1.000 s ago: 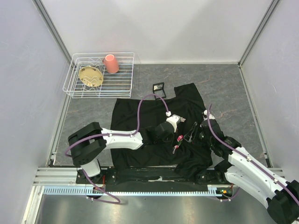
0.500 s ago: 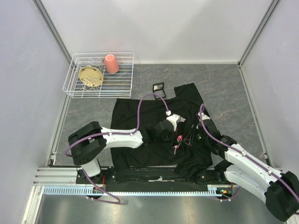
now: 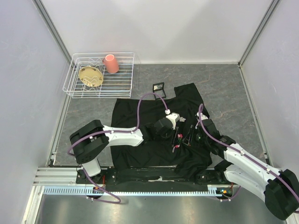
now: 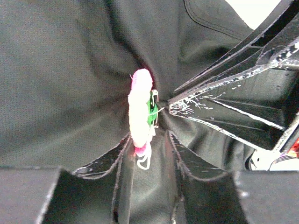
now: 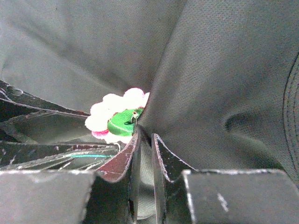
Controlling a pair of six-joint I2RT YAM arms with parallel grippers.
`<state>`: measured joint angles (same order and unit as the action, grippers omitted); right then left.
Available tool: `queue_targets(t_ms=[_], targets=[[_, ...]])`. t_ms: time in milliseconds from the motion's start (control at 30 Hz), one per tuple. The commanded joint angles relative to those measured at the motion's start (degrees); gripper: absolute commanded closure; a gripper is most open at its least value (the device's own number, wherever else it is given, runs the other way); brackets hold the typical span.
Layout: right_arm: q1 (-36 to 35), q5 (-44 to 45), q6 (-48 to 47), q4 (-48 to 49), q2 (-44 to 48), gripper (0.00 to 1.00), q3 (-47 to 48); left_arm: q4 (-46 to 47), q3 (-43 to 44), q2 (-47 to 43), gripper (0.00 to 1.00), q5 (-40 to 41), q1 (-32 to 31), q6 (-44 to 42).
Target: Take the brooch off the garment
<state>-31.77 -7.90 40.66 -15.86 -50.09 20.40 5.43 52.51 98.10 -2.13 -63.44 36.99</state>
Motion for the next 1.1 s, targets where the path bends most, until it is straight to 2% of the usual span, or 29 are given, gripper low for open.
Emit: queue_targets(t_ms=[0, 333, 600, 700, 733, 933, 1067], targets=[[-0.1, -0.5, -0.7, 2.1, -0.2, 0.78, -0.2, 2.7, 0.9, 1.7, 0.64, -1.4, 0.6, 0.8], [-0.1, -0.2, -1.1, 2.1, 0.1, 0.81, -0.5, 3.2, 1.2, 2.4, 0.81, -2.2, 0.9, 0.6], [-0.1, 3.4, -0.7, -0.8, -2.0, 0.85, 0.4, 0.3, 1.6, 0.9, 0.85, -1.6, 1.1, -0.3], [-0.1, 3.1, -0.9, -0.9, -2.9, 0.85, 0.8, 0.0, 1.7, 1.0, 0.81, -2.4, 1.4, -0.4], [-0.1, 3.0, -1.0, -0.8, -2.9, 0.85, 0.9, 0.0, 1.7, 1.0, 0.75, -2.4, 1.4, -0.3], [-0.1, 2.5, -0.9, -0.8, -1.9, 0.85, 1.0, 0.9, 2.3, 0.9, 0.57, -2.8, 1.6, -0.5], [-0.2, 2.0, -0.9, -0.8, -1.9, 0.85, 1.0, 1.7, 3.2, 2.1, 0.53, -3.4, 1.5, -0.1]])
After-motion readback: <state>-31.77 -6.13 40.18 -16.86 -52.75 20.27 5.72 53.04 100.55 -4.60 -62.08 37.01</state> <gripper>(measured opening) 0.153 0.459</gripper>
